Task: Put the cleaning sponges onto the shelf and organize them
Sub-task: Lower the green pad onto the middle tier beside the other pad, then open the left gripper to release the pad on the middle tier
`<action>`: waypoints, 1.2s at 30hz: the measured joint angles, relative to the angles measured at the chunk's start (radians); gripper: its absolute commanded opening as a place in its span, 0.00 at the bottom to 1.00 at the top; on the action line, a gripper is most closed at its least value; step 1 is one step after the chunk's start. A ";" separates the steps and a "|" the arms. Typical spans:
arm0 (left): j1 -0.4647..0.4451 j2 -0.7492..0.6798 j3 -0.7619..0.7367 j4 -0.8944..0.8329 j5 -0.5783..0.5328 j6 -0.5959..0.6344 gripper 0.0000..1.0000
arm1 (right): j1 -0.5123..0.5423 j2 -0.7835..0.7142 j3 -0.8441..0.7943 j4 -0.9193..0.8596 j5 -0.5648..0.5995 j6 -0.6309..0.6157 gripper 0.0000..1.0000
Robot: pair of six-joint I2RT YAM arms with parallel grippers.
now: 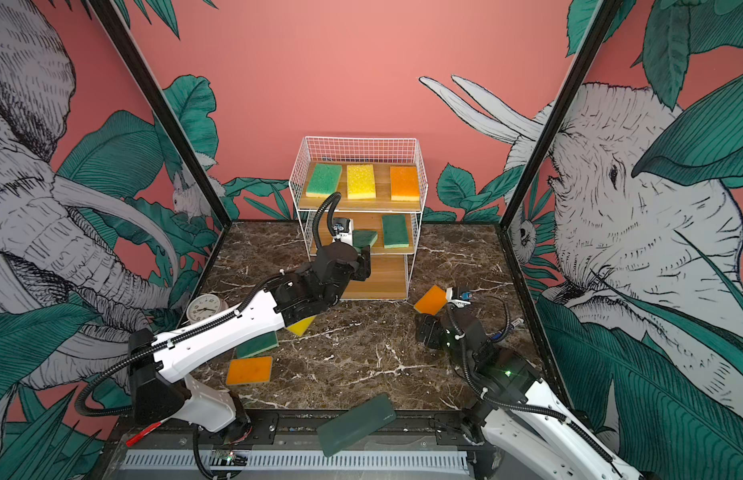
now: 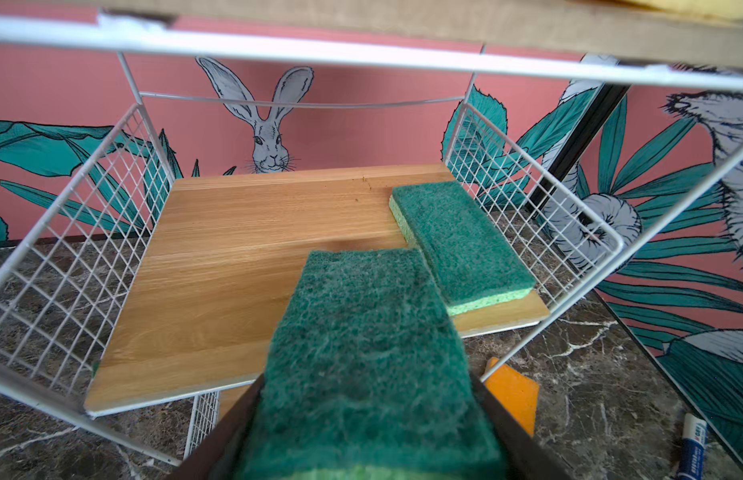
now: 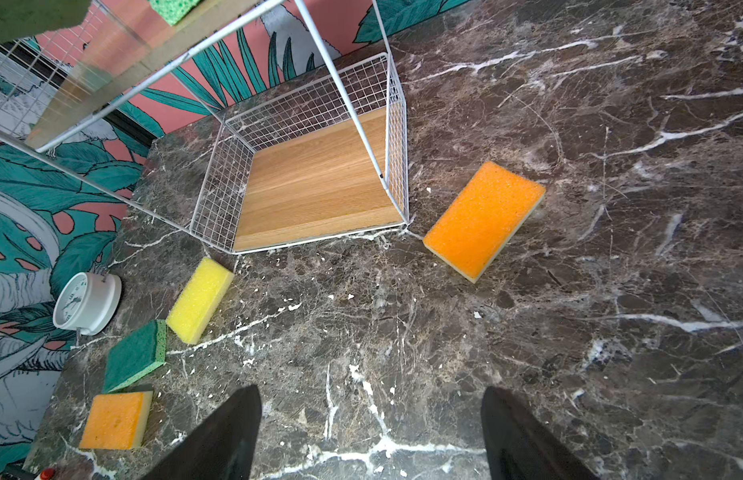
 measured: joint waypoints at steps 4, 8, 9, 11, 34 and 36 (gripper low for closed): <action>0.000 0.014 0.000 -0.014 -0.030 -0.009 0.70 | 0.000 -0.001 0.000 0.000 0.000 0.000 0.85; 0.000 0.031 0.000 -0.019 -0.058 -0.022 0.70 | 0.000 0.000 0.000 0.000 0.000 0.000 0.85; 0.000 0.036 0.000 -0.021 -0.064 -0.025 0.70 | 0.000 0.001 0.000 0.000 0.000 0.000 0.85; 0.000 0.046 0.000 -0.023 -0.076 -0.032 0.70 | 0.000 0.006 0.000 0.000 -0.001 0.000 0.85; 0.019 0.176 0.095 -0.044 -0.085 -0.085 0.72 | 0.000 0.009 0.000 0.000 -0.001 0.000 0.85; 0.023 0.182 0.096 -0.044 -0.085 -0.095 0.72 | 0.000 0.006 0.000 0.000 -0.001 0.000 0.85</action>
